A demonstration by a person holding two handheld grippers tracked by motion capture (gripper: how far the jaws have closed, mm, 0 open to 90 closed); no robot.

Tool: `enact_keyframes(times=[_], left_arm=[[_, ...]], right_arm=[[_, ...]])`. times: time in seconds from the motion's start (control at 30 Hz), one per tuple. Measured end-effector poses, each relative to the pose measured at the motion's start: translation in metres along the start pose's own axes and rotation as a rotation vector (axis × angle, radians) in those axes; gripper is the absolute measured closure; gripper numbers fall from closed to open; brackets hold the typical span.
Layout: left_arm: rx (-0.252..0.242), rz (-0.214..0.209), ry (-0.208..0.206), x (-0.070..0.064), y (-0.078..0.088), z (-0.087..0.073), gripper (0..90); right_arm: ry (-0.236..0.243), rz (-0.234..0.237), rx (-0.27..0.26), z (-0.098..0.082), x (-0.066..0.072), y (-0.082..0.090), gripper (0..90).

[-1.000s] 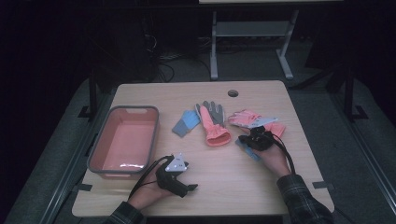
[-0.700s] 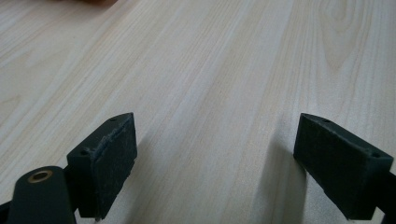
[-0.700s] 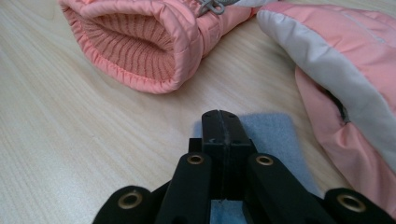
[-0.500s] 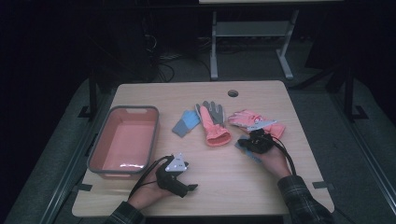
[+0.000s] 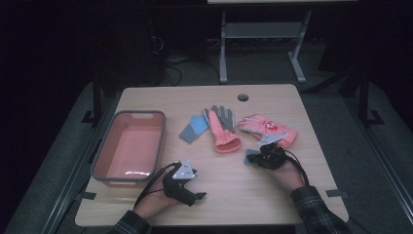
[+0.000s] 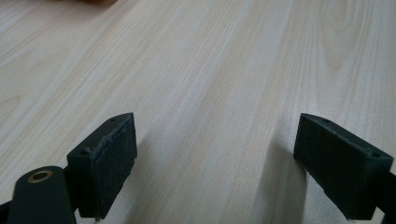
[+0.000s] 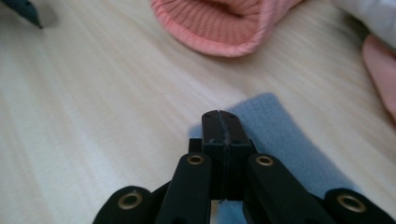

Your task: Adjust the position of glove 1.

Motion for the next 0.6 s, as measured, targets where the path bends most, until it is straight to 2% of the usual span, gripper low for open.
enact_keyframes(times=[0.23,0.33,0.6], left_arm=[[0.000,0.000,0.000,0.000,0.000,0.000,12.6],[0.001,0.000,0.000,0.000,0.000,0.000,12.6],[-0.003,0.001,0.002,0.000,0.000,0.000,12.6]], right_arm=[[0.016,0.027,0.010,-0.005,0.016,0.000,89.9],[0.039,0.048,0.024,-0.010,0.026,0.002,89.9],[0.063,0.088,0.037,-0.020,0.049,0.005,89.9]])
Point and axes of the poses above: each handheld gripper's, and its own axes: y roughly backward along the jaws, z roughly out of its top, x roughly to its left, the point moved 9 cm from there along -y, roughly forward along the jaws, and after that the axes turned 10 degrees about z, right-handed, at the moved point
